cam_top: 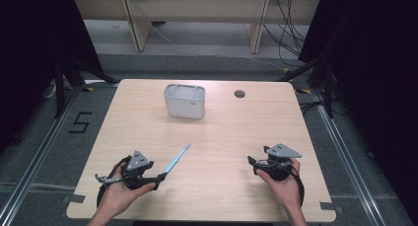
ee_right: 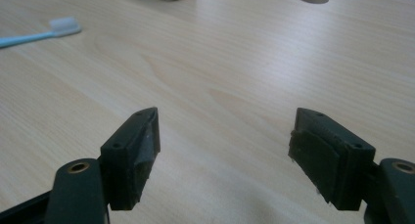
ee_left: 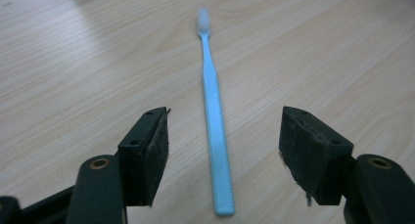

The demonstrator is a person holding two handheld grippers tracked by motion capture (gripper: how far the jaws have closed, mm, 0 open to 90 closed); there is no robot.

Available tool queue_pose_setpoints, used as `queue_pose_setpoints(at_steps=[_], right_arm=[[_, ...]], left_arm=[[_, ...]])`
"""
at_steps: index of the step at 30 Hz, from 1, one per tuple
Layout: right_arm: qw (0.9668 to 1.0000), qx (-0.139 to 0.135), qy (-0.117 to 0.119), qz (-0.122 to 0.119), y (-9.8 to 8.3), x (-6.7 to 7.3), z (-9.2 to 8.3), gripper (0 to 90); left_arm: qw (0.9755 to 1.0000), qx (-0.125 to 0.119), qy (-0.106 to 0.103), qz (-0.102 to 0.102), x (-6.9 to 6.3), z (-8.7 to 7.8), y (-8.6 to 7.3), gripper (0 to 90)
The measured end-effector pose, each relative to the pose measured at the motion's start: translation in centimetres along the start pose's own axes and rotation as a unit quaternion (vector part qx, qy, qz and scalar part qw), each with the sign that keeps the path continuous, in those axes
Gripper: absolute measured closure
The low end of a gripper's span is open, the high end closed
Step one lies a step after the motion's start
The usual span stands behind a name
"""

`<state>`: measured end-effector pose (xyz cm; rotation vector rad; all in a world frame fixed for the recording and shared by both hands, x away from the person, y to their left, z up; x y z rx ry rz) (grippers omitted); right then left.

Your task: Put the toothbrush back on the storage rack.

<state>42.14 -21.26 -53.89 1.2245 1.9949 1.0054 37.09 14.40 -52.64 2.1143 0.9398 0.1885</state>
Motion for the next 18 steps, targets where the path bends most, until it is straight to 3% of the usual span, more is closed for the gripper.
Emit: queue_pose_setpoints(at_steps=[2,3,4,5,7,11,14,17,18], right_arm=[[0.9998,0.004,-0.015,-0.012,-0.2,-0.2,-0.1,27.6],[0.9997,0.011,-0.016,-0.017,-0.4,-0.1,-0.1,27.8],[0.9995,0.016,-0.018,-0.021,-0.5,-0.2,-0.1,27.9],[0.9993,0.023,-0.017,-0.023,-0.7,-0.2,-0.1,28.1],[0.999,0.027,-0.022,-0.027,-0.7,-0.2,-0.1,28.5],[0.999,0.027,-0.023,-0.027,-0.5,-0.3,-0.3,28.7],[0.999,0.026,-0.025,-0.027,-0.5,-0.4,-0.4,28.7],[0.999,0.036,-0.02,-0.019,-0.7,-0.4,-0.5,28.7],[0.9988,0.032,-0.024,-0.027,-0.7,-0.5,-0.4,28.7]], left_arm=[[0.9997,0.026,-0.002,0.004,0.0,0.1,0.4,34.9],[0.999,0.035,-0.025,0.009,-0.1,0.4,0.6,34.9],[0.9991,0.042,-0.004,-0.001,0.0,0.4,0.9,34.9],[0.9987,0.05,-0.004,-0.006,-0.1,0.6,1.1,34.9],[0.9964,0.084,-0.014,-0.005,-0.2,0.7,1.1,35.3],[0.9889,0.144,-0.021,-0.027,-0.2,1.6,1.3,35.8],[0.9865,0.159,-0.022,-0.032,-0.1,2.2,1.7,36.4],[0.9857,0.161,-0.028,-0.04,-0.3,2.7,2.1,36.6],[0.9849,0.167,-0.028,-0.038,-0.3,2.8,2.1,36.6]])
Point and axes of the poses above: each handheld gripper's, and its own axes: z roughly forward along the jaws, y roughly out of its top, x roughly to its left, the point moved 8 cm from there along z, roughly forward along the jaws, and after that the axes turned 10 degrees about -y, right-handed, at the moved point
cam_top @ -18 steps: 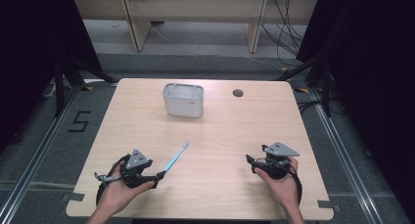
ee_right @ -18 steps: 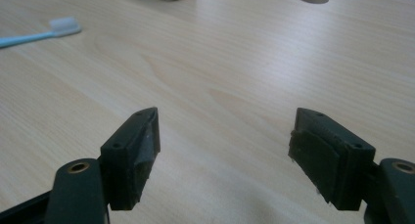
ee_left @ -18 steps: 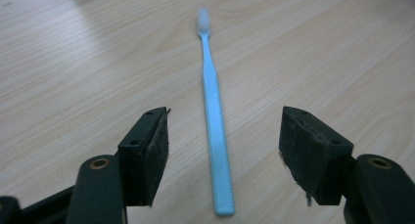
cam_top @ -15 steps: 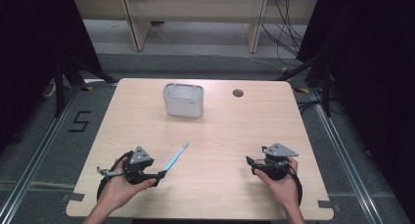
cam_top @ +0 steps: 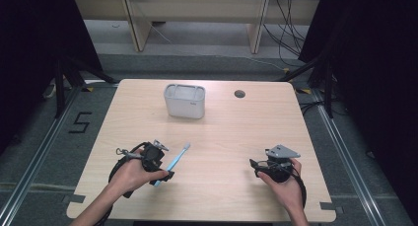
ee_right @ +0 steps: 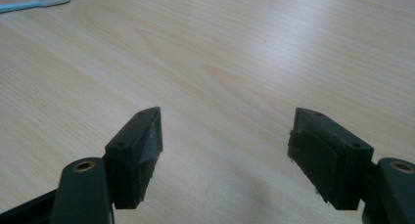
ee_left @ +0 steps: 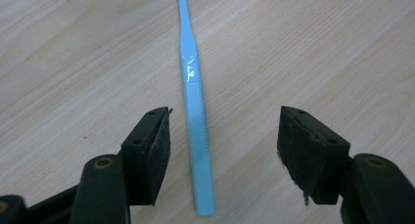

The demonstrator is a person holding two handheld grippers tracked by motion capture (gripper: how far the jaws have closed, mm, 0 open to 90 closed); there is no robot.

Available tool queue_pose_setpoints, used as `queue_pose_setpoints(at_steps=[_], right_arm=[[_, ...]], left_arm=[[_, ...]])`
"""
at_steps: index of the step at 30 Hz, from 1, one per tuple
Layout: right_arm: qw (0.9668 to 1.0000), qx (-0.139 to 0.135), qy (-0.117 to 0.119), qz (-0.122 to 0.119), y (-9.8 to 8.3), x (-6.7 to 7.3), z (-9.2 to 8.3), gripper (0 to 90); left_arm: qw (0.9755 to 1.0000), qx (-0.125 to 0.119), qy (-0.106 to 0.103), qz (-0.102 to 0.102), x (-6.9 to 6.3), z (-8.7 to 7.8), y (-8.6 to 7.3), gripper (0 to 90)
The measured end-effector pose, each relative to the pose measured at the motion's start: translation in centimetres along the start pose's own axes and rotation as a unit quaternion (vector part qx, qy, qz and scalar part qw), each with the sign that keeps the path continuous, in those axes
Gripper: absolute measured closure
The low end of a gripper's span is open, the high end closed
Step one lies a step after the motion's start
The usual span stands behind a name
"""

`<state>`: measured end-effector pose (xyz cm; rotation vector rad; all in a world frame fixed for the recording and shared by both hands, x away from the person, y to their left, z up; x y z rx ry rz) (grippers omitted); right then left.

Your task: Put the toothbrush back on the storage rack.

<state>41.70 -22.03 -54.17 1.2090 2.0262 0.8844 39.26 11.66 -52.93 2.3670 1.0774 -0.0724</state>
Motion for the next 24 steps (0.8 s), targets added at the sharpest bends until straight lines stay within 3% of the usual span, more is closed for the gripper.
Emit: queue_pose_setpoints(at_steps=[3,5,7,8,11,18,19,21,24], right_arm=[[1.0,0.004,0.001,0.002,-0.1,0.1,0.0,28.8],[0.9999,-0.002,-0.003,-0.011,-0.1,0.0,0.2,28.8],[0.9999,0.009,0.004,0.01,-0.2,0.5,0.1,28.9],[1.0,0.004,-0.002,-0.004,-0.2,0.2,0.2,28.9],[0.9999,0.012,0.002,0.005,-0.3,0.5,0.2,28.9],[0.9999,0.016,0.001,0.006,-0.3,0.4,0.1,28.9],[0.9998,0.017,0.0,0.002,-0.3,0.3,0.1,28.9],[0.9999,0.014,-0.001,-0.004,-0.3,0.3,0.1,28.9],[0.9998,0.021,0.002,0.001,-0.4,0.4,0.1,28.9]], left_arm=[[1.0,0.005,0.002,-0.002,0.0,0.2,0.3,37.1],[1.0,0.009,0.001,-0.001,0.1,0.2,0.5,37.6],[0.9999,0.015,0.005,0.001,0.2,0.3,0.6,37.8],[0.9998,0.018,0.008,0.002,0.3,0.3,0.6,37.9],[0.9997,0.023,0.011,0.0,0.3,0.4,0.9,38.9],[0.9983,0.055,0.018,-0.001,0.5,0.8,1.4,43.0],[0.9974,0.069,0.018,0.008,0.6,0.8,1.4,43.8],[0.9967,0.078,0.019,0.008,0.6,1.1,1.6,45.2],[0.9955,0.093,0.018,-0.007,0.2,1.6,1.6,47.2]])
Point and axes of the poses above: each handheld gripper's, and its own axes: z roughly forward along the jaws, y roughly out of its top, x roughly to its left, the point moved 8 cm from there along z, roughly forward along the jaws, and after that the axes turned 10 degrees about -y, right-handed, at the moved point
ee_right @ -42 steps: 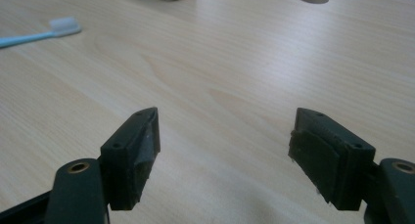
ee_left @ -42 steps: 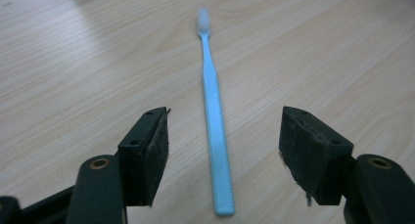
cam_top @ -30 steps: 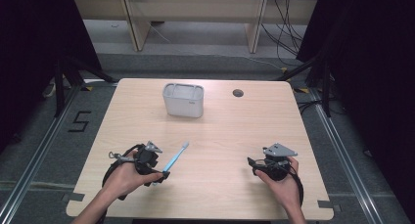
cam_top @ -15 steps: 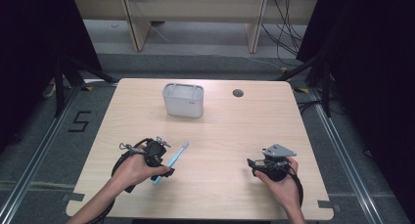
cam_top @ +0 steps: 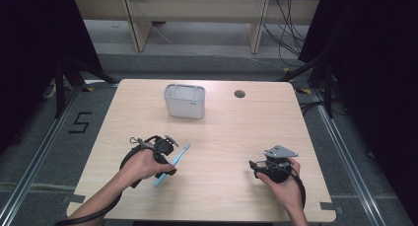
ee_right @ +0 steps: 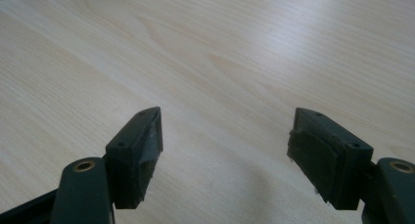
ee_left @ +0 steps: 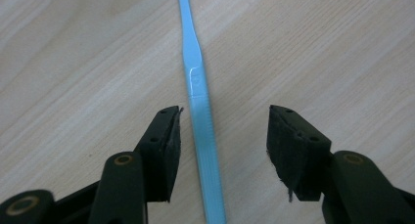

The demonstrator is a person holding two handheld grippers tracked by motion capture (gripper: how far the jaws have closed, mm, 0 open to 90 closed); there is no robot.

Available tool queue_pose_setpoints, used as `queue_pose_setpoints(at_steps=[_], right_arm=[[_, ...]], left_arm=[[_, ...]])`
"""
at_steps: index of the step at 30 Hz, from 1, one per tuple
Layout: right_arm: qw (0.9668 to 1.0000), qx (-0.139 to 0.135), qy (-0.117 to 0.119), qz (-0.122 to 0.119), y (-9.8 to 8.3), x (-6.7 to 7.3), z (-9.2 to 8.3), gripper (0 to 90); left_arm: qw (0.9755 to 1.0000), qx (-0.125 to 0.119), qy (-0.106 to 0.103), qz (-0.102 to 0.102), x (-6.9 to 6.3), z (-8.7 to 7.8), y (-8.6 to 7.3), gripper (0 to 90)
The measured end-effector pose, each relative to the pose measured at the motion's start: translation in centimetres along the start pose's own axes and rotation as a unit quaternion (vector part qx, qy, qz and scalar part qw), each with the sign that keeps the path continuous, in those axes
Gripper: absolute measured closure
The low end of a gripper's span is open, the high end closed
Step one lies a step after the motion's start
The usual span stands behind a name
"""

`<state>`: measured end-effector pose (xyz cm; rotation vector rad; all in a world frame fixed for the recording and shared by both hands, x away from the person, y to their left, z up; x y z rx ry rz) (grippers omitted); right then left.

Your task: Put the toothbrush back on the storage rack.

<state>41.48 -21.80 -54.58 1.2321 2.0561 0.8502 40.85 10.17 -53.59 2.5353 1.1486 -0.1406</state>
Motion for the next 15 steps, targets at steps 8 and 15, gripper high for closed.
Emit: queue_pose_setpoints(at_steps=[8,15], right_arm=[[1.0,0.003,0.001,-0.009,-0.1,0.1,0.2,28.8],[0.9999,0.01,0.006,-0.002,-0.2,0.3,0.1,28.8]], left_arm=[[0.9992,0.032,0.016,0.017,0.9,1.0,0.7,53.2],[0.9984,0.051,0.023,0.013,1.4,1.8,0.6,60.9]])
Point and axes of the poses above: each handheld gripper's, and its own axes: z roughly forward along the jaws, y roughly out of its top, x roughly to its left, the point moved 8 cm from there along z, roughly forward along the jaws, and after that the axes turned 10 degrees about -y, right-handed, at the moved point
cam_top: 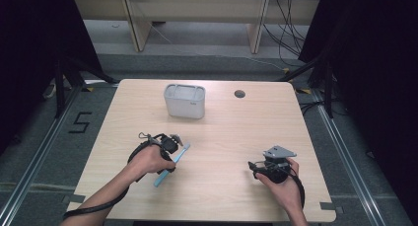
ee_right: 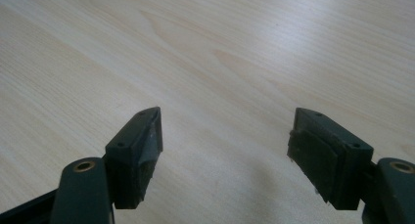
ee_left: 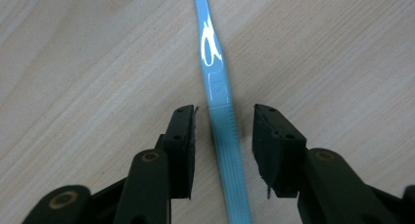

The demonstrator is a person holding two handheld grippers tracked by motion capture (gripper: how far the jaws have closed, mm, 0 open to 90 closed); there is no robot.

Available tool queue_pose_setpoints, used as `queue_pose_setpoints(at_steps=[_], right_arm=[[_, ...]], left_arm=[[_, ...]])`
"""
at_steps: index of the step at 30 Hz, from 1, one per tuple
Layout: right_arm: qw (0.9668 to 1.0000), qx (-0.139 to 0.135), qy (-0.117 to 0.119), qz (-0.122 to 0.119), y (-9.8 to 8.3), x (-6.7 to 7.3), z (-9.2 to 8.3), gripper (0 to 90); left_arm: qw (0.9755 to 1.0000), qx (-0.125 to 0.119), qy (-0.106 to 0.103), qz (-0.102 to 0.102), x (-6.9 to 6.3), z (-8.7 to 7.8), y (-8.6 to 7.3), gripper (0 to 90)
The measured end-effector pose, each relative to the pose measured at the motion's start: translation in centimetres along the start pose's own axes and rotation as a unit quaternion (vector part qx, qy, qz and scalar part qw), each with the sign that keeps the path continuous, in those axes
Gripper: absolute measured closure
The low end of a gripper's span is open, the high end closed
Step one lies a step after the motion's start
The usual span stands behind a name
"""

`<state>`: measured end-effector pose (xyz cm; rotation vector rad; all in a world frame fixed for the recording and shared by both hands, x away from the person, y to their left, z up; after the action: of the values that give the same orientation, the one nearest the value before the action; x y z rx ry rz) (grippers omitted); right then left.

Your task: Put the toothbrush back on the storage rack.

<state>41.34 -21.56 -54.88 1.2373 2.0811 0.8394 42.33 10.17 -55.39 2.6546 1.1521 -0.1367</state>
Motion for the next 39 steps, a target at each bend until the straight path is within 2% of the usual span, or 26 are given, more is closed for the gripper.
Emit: queue_pose_setpoints(at_steps=[2,4,5,7,10,13,14,16,22,23,26,27,30,31,32,36,39], right_arm=[[1.0,-0.002,0.0,-0.002,-0.02,0.0,0.07,28.8],[1.0,-0.001,0.001,0.001,-0.01,0.05,0.06,28.8],[1.0,0.0,0.001,0.002,-0.02,0.06,0.06,28.8],[1.0,-0.003,-0.001,-0.006,-0.03,-0.03,0.19,28.7],[1.0,-0.005,0.0,-0.004,0.01,0.04,0.2,28.7],[1.0,-0.004,0.001,-0.004,0.0,0.03,0.18,28.7],[1.0,0.002,0.004,0.004,-0.04,0.11,0.09,28.7],[1.0,-0.001,0.003,-0.003,-0.03,-0.06,0.16,28.7],[1.0,-0.002,0.004,-0.002,-0.02,-0.08,0.14,28.7],[1.0,-0.002,0.004,-0.002,-0.02,-0.08,0.14,28.7],[1.0,-0.002,0.005,0.0,-0.06,-0.05,0.13,28.6],[1.0,0.001,0.005,0.002,-0.09,-0.03,0.12,28.6],[1.0,0.001,0.006,0.006,-0.13,0.05,0.17,28.6],[0.9999,-0.005,0.004,-0.008,-0.11,-0.13,0.31,28.6],[1.0,0.001,0.007,0.001,-0.15,0.01,0.25,28.6],[1.0,-0.003,0.005,-0.004,-0.16,-0.03,0.39,28.5],[1.0,0.003,0.007,0.005,-0.23,0.14,0.32,28.5]], left_arm=[[1.0,0.003,-0.002,-0.002,-0.1,0.07,-0.02,61.8],[0.9999,0.009,0.001,0.013,0.04,0.04,0.03,62.6],[1.0,0.008,-0.002,0.004,-0.17,0.14,0.03,63.0],[0.9999,0.011,0.001,0.004,-0.19,0.29,0.07,63.9],[0.9998,0.016,0.005,0.007,-0.19,0.38,0.13,65.9],[0.9993,0.025,0.007,0.028,-0.04,0.34,0.22,67.8],[0.9995,0.024,0.006,0.018,-0.23,0.45,0.14,68.5],[0.9994,0.028,0.004,0.019,-0.26,0.46,0.15,70.0],[0.9991,0.033,0.005,0.026,-0.3,0.52,0.06,76.5],[0.9983,0.034,0.009,0.047,-0.2,0.49,0.12,77.9],[0.9971,0.045,0.011,0.059,-0.23,0.36,-0.08,78.3],[0.9976,0.036,0.011,0.057,-0.29,0.47,-0.03,78.3],[0.9971,0.039,0.003,0.066,-0.21,0.3,-0.21,78.4],[0.9972,0.035,0.001,0.067,-0.2,0.3,-0.24,78.4],[0.9974,0.028,0.0,0.066,-0.2,0.38,-0.23,78.4],[0.9971,0.009,-0.006,0.075,-0.31,0.0,-0.19,78.5],[0.9968,-0.007,-0.008,0.079,-0.31,-0.42,-0.06,78.5]])
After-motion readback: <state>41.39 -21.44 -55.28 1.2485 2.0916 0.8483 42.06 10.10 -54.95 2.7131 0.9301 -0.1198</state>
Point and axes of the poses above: each handheld gripper's, and its own axes: z roughly forward along the jaws, y roughly out of its top, x roughly to its left, the point moved 8 cm from there along z, roughly forward along the jaws, and after that the axes turned 10 degrees about -y, right-handed, at the moved point
